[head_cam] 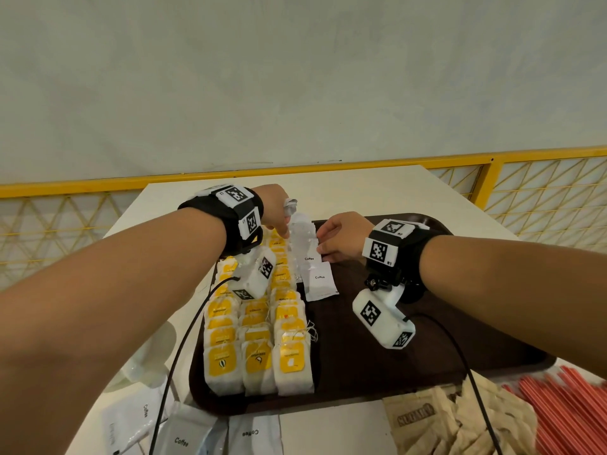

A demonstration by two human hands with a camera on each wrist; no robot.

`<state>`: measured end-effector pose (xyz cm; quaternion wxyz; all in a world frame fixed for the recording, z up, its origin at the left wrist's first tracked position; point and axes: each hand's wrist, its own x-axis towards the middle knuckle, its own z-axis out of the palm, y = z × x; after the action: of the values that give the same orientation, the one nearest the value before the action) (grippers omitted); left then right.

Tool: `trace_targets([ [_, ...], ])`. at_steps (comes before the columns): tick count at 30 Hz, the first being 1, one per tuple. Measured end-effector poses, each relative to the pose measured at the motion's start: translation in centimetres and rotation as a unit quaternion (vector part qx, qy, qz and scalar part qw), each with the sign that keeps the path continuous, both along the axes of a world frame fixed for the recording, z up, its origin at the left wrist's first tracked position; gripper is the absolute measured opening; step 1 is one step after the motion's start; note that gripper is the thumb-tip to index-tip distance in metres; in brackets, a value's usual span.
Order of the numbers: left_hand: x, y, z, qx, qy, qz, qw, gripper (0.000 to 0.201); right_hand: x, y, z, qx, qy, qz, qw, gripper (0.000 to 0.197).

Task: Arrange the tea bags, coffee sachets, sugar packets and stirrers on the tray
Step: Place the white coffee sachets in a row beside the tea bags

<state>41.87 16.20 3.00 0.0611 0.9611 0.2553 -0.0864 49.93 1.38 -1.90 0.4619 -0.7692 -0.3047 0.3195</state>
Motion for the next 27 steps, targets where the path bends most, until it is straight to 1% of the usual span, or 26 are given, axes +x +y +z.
trace_targets([
  [4, -0.2, -0.1, -0.2, -0.008, 0.002, 0.002, 1.000, 0.027, -0.4, 0.5, -0.2, 0.001, -0.019, -0.010, 1.000, 0.020],
  [8, -0.5, -0.2, -0.1, -0.013, -0.005, -0.003, 1.000, 0.017, -0.3, -0.2, 0.6, -0.010, -0.050, -0.012, 0.999, 0.019],
  [10, -0.6, -0.4, -0.1, -0.013, -0.009, -0.006, 1.000, 0.017, -0.5, -1.3, 1.1, -0.046, -0.070, 0.032, 0.996, 0.023],
  [12, -0.7, -0.5, -0.1, -0.016, -0.010, -0.007, 1.000, 0.018, -1.0, -2.5, 1.3, -0.104, -0.092, 0.087, 0.987, 0.032],
  [14, -0.8, -0.7, -0.2, -0.023, -0.012, -0.006, 1.000, 0.020, -1.8, -3.4, 1.4, -0.143, -0.096, 0.119, 0.978, 0.041],
  [16, -0.7, -0.9, -0.3, -0.023, -0.013, -0.007, 1.000, 0.023, -2.4, -3.6, 1.4, -0.139, -0.092, 0.120, 0.979, 0.044],
  [20, -0.5, -1.4, -0.4, -0.006, -0.009, -0.009, 1.000, 0.027, -2.8, -2.8, 1.6, -0.100, -0.079, 0.098, 0.987, 0.041],
  [24, -0.3, -1.6, -0.6, 0.003, -0.006, -0.005, 1.000, 0.031, -2.9, -2.0, 1.6, -0.109, -0.069, 0.098, 0.987, 0.041],
  [27, -0.3, -1.8, -0.9, 0.010, -0.004, -0.005, 1.000, 0.035, -2.9, -1.9, 1.4, -0.121, -0.081, 0.098, 0.984, 0.046],
])
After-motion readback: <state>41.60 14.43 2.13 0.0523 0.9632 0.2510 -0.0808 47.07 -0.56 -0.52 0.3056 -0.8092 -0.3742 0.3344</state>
